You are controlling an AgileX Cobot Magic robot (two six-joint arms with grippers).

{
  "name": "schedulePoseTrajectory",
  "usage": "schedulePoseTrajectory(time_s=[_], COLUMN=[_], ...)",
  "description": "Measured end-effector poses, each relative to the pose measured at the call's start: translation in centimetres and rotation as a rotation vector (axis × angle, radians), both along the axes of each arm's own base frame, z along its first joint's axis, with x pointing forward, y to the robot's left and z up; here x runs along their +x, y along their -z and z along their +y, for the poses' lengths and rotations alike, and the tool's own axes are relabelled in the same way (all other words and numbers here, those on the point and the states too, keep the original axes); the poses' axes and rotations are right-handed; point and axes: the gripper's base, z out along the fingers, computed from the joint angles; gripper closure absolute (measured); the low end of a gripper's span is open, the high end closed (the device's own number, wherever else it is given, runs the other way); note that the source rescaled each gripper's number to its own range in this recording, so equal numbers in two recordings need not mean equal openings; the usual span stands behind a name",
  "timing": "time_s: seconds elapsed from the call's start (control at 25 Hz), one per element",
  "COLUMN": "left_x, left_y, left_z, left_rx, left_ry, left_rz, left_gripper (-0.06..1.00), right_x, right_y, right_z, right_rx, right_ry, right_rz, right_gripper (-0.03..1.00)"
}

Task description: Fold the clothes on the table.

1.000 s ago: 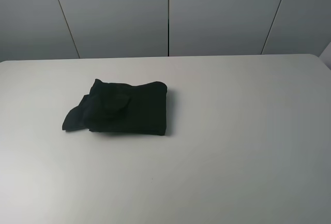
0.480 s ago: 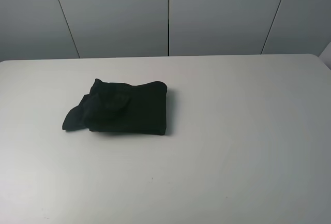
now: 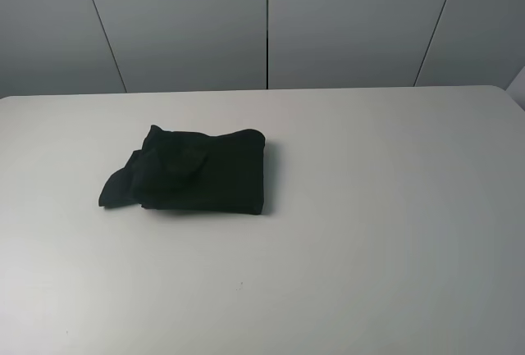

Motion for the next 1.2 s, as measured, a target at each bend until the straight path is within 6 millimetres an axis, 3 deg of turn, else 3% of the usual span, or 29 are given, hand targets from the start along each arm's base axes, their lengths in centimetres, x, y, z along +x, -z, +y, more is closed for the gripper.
schedulePoseTrajectory(time_s=[0.48,1.2], left_x=[0.73,0.73], left_y=[0.58,0.58], left_z=[0.05,0.04], left_rx=[0.003,0.003], left_ry=[-0.016,-0.031], left_rz=[-0.026,-0.026], left_gripper=[-0.06,-0.06], right_x=[0.79,0.88], right_y=[0.07,0.03], right_z=[0.83,0.85], right_rx=[0.045,0.046], right_ry=[-0.064,-0.013], right_rz=[-0.077,-0.083], right_gripper=[-0.03,-0.03])
